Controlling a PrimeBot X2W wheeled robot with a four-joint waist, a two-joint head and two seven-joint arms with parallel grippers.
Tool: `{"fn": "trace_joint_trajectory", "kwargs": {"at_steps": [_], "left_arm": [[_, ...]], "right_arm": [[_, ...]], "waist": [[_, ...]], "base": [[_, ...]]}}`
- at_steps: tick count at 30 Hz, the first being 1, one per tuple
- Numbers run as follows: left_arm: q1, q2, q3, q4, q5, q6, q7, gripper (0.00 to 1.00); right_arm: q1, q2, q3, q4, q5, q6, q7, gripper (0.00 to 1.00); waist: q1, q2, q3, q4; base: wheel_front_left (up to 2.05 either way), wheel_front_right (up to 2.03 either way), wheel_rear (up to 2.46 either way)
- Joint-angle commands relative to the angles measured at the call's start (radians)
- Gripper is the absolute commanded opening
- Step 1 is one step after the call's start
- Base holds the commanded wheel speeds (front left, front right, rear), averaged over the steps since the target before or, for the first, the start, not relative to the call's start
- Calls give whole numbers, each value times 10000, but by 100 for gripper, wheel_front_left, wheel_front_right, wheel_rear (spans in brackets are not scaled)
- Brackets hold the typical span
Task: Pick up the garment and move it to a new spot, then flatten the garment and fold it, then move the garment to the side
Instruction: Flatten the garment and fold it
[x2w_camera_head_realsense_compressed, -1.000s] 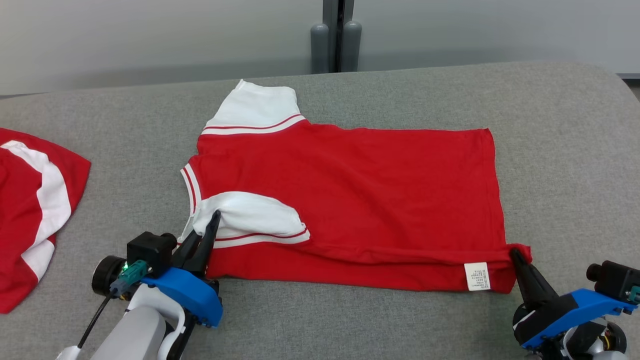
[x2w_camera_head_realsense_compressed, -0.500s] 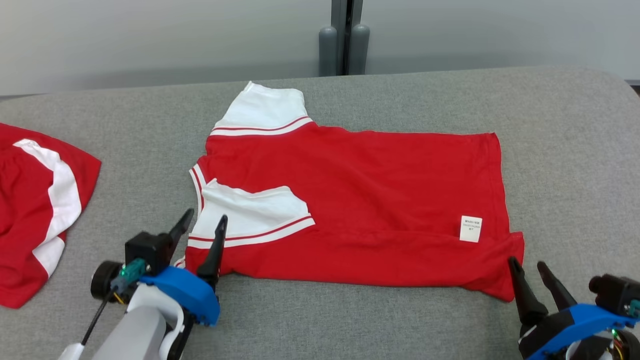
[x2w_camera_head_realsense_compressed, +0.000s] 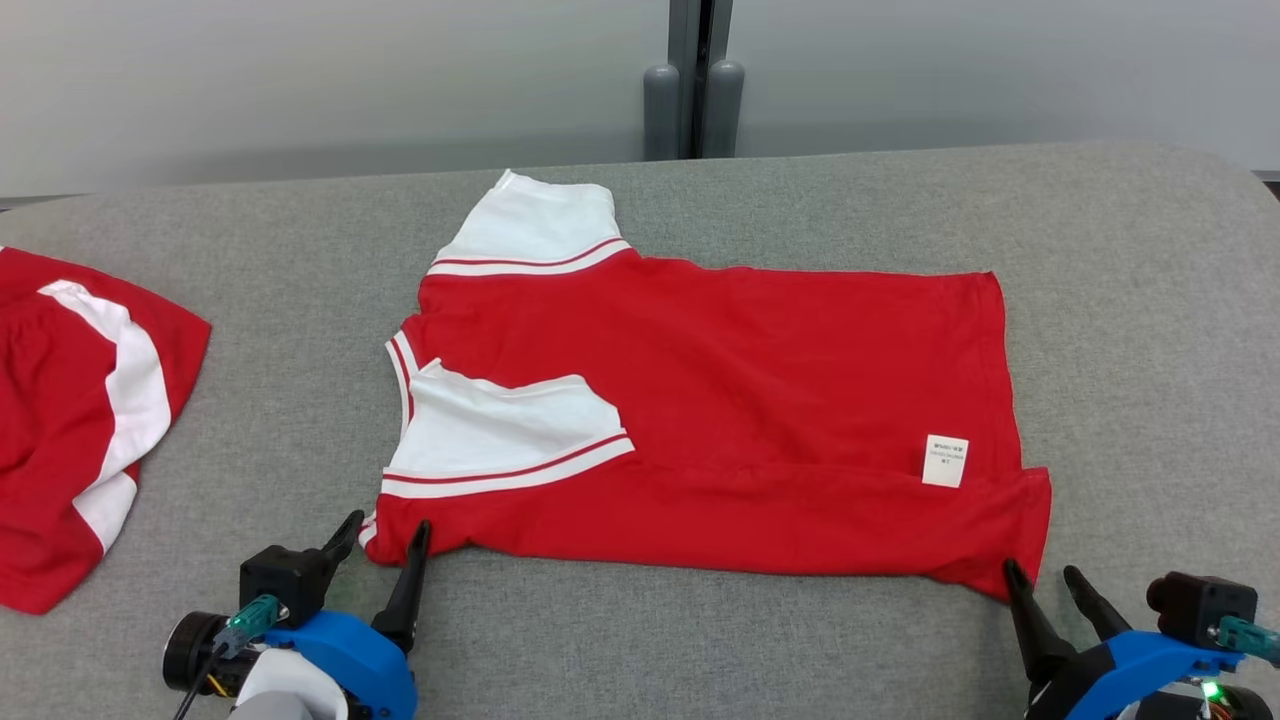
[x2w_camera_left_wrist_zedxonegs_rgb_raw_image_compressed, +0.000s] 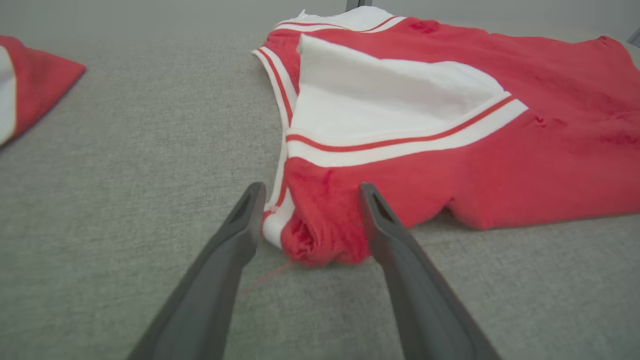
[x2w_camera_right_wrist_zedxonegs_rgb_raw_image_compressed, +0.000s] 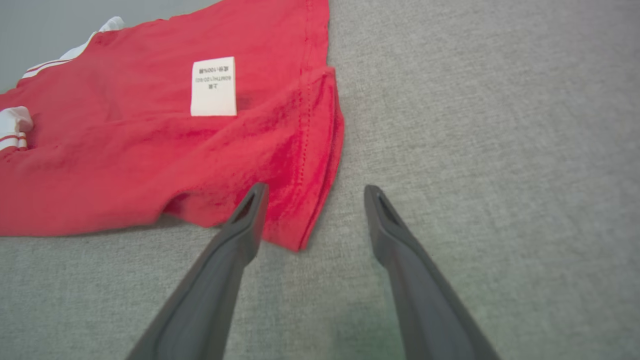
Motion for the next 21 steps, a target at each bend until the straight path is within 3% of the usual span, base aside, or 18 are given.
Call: {"fn": "trace_joint_trajectory", "kwargs": {"at_steps": [1,10,11,12,13,21], "left_arm": [[-155,6,-55,111,-39,-14,-45,100],[-481,-140,-373,753,-234,-18,-21,100],[-496,-169,-439,794,-305,-18,-5,83],[-517,-182,-496,834,-369,-18,11,38],[-536,-177,-534,877,-433,-18,13,0],[-351,-93,-635,686,-948,-15,-33,0]], "right_arm": [[-238,60,50,94,-112,6,-35,100],[-735,226,432,839,-356,6,-11,100],[-762,246,510,829,-289,6,-85,84],[-775,253,561,827,-236,6,-161,4],[-771,245,600,851,-215,6,-191,0],[-433,-99,732,913,29,6,-590,0]], "waist": [[1,0,95,6],[1,0,337,-36],[1,0,333,-31],[1,0,322,-24],[1,0,298,-20],[1,0,-232,155]], "base": [[0,0,0],[0,0,0],[0,0,0],[0,0,0],[0,0,0],[0,0,0]]}}
